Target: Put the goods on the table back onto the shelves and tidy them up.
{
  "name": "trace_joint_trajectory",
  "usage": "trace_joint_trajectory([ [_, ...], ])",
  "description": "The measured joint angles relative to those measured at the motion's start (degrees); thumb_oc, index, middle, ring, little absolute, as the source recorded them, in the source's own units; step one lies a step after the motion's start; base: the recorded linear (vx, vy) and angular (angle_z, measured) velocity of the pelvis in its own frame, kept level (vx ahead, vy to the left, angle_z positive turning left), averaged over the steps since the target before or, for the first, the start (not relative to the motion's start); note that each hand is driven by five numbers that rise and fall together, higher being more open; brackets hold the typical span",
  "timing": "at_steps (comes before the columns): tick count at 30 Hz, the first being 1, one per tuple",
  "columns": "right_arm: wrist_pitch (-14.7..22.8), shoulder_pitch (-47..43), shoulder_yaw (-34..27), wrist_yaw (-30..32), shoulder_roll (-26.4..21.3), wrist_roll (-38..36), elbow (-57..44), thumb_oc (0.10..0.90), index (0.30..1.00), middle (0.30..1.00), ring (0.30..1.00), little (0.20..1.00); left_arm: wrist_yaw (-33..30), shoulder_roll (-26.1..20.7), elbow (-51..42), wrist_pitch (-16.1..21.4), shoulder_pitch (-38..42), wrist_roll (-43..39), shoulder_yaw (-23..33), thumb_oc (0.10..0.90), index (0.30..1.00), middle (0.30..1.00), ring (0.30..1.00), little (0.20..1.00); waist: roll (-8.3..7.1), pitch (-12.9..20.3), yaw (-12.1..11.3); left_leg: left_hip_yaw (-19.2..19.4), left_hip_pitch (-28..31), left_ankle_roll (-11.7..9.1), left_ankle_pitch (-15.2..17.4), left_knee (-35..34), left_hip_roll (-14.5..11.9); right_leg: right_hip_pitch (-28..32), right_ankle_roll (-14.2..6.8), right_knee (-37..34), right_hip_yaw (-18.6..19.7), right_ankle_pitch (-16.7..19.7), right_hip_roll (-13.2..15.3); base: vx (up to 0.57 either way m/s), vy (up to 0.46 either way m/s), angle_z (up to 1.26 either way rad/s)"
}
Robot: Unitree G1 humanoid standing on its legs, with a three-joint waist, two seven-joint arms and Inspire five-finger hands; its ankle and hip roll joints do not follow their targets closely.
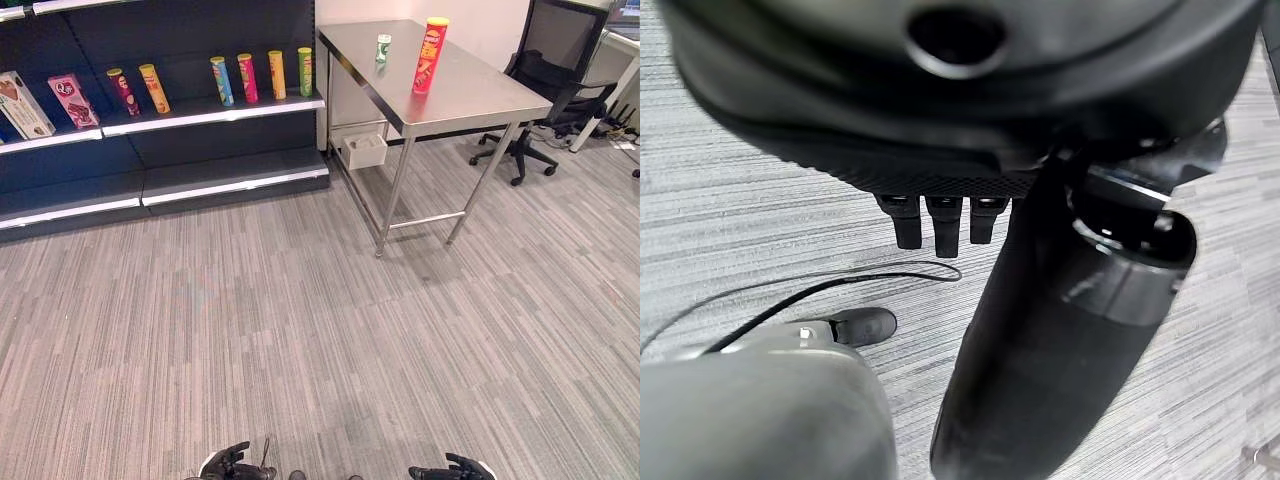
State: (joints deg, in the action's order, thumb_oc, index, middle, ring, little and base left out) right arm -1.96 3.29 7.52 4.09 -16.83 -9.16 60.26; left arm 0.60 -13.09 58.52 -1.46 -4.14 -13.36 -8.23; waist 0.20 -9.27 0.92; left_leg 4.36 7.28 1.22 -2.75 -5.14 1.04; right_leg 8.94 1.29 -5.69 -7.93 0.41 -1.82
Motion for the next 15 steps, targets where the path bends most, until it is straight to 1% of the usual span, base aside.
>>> trace_joint_trajectory([
  [6, 0.0, 0.0, 0.5, 0.0, 0.0, 0.3, 0.3, 0.8, 0.9, 0.9, 0.9, 0.9, 0.0, 0.0, 0.1, 0.0, -0.1, 0.0, 0.0, 0.8, 0.9, 0.9, 0.9, 0.9, 0.01, 0.0, 0.0, 0.0, 0.2, 0.0, 0.0, 0.0, 0.0, 0.0, -0.3, 0.0, 0.0, -0.2, 0.0, 0.01, -0.01, 0.0],
  [12, 0.0, 0.0, 1.2, 0.0, 0.0, 0.4, 0.0, 0.8, 0.9, 0.9, 0.9, 0.9, -0.1, 0.0, 0.1, 0.0, 0.0, 0.0, 0.0, 0.8, 0.9, 0.9, 0.9, 0.9, 0.01, 0.0, 0.0, 0.0, 0.0, -0.1, -0.1, 0.0, -0.1, -0.3, -0.3, 0.0, 0.1, -0.2, -0.1, 0.0, -0.065, -0.01],
  [14, 0.0, -0.3, 1.7, 0.0, 0.0, 0.5, 0.1, 0.8, 0.9, 0.9, 0.9, 0.9, -0.2, -0.1, 0.1, 0.0, 0.3, -0.1, 0.0, 0.8, 0.9, 0.9, 0.9, 0.9, -0.2, -0.1, -0.1, -0.1, -0.9, -0.3, 0.0, 0.9, -0.1, -0.7, -0.2, 0.0, 0.2, -0.3, -0.1, -0.03, -0.068, 0.05],
  [15, -0.1, -0.7, 2.3, 0.0, 0.0, 0.6, 0.0, 0.8, 0.9, 0.9, 0.9, 0.9, -0.3, -0.2, 0.1, 0.0, 0.9, -0.1, 0.0, 0.8, 0.9, 0.9, 0.9, 0.9, -0.55, -0.4, -0.2, -0.3, -2.2, -0.5, 0.1, 1.9, -0.1, -1.5, 0.1, 0.0, 0.1, -0.1, 0.0, -0.02, -0.074, 0.01],
])
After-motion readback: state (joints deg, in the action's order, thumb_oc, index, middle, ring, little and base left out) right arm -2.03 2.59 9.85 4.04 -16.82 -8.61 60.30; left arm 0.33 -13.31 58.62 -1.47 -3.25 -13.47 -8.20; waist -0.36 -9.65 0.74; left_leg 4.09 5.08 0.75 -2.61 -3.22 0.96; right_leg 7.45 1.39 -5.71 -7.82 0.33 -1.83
